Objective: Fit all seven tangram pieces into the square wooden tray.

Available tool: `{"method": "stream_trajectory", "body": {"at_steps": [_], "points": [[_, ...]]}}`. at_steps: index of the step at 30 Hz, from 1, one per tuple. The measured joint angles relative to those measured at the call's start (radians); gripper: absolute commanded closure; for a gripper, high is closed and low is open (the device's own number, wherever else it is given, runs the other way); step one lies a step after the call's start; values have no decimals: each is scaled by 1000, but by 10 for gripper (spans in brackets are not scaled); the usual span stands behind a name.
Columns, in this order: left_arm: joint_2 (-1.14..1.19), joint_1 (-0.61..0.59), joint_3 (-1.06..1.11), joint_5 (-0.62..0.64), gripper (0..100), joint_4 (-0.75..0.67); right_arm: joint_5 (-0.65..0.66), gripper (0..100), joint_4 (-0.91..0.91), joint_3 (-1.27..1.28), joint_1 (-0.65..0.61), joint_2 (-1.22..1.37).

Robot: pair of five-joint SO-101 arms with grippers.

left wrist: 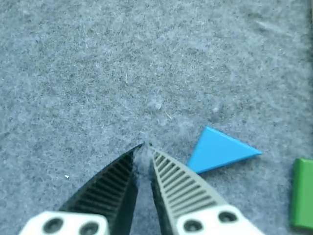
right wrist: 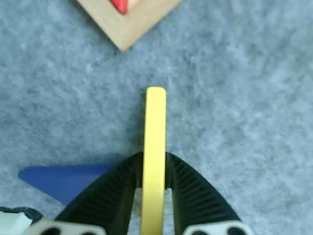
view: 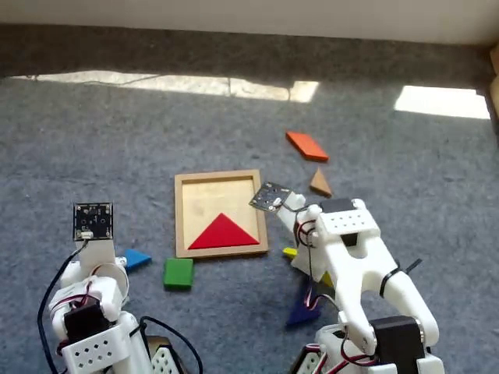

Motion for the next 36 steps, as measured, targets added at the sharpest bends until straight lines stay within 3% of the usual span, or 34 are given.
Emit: {"method": "stream_trajectory", "body": {"at_steps": [8, 13, 17, 27, 36], "points": [[0, 0, 0, 0, 993, 0, 5, 994, 20, -69, 60, 0], [0, 0, 0, 0, 993, 0, -9, 994, 164, -250, 60, 5], [0, 0, 0, 0, 993, 0, -149, 994, 242, -450, 40, 37], [0, 0, 0, 0, 993, 0, -499, 994, 298, -807, -176, 327], [0, 0, 0, 0, 993, 0, -692, 994, 304, -1079, -255, 612]]}}
